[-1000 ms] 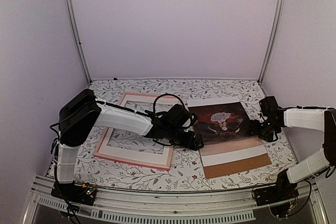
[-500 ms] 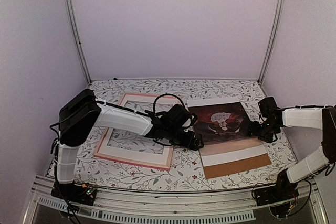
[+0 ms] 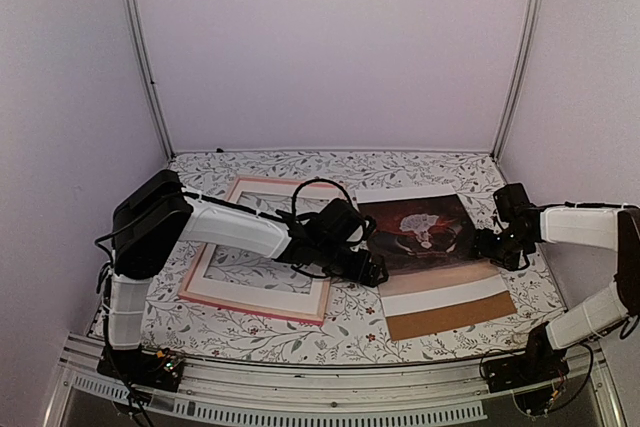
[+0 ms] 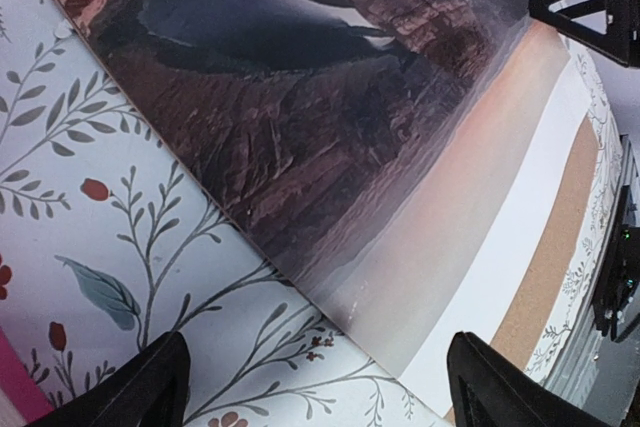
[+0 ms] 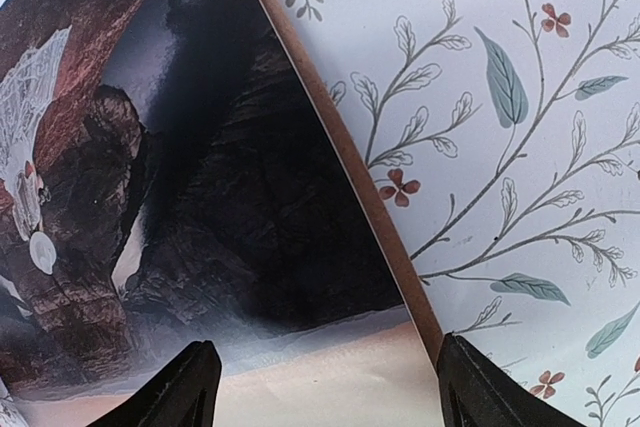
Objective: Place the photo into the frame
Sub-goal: Pick up the photo from the backboard.
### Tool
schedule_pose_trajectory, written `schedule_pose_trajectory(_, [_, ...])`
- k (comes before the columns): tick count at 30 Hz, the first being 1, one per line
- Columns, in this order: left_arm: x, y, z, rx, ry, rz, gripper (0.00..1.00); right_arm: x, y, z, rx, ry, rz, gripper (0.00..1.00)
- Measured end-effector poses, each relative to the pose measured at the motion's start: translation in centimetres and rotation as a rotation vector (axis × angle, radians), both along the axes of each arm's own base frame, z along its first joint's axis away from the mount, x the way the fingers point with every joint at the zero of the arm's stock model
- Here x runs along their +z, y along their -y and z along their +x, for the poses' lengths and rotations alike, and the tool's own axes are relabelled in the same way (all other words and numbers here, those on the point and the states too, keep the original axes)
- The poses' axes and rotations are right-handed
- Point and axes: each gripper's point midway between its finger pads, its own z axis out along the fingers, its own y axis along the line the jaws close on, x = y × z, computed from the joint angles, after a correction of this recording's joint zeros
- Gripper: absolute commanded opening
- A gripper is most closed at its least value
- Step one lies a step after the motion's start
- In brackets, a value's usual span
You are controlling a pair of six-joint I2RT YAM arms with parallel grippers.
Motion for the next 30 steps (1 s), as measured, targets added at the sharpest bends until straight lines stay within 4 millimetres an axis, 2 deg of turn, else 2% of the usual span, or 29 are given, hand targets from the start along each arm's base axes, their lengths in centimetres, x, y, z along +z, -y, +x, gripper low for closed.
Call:
schedule_pose_trajectory(14, [0.0,0.0,0.0,0.005,-0.003,-0.004,0.92,0.0,-1.5,-0.3,0.045,-0.003,0.022,0.77])
schedule_pose_trajectory(23, [0.0,0.0,0.3,0.034,-0.014,-0.021,0.90,-0.5,-3.1,-0.8,0.088,-0.010,0.071,0.76])
schedule_pose_trajectory(30, [-0.1,-0.1,0.6,0.071,-0.025,-0.024,0.89,-0.5,-3.3,-0.6,0.090,0.002,0.081,0.76])
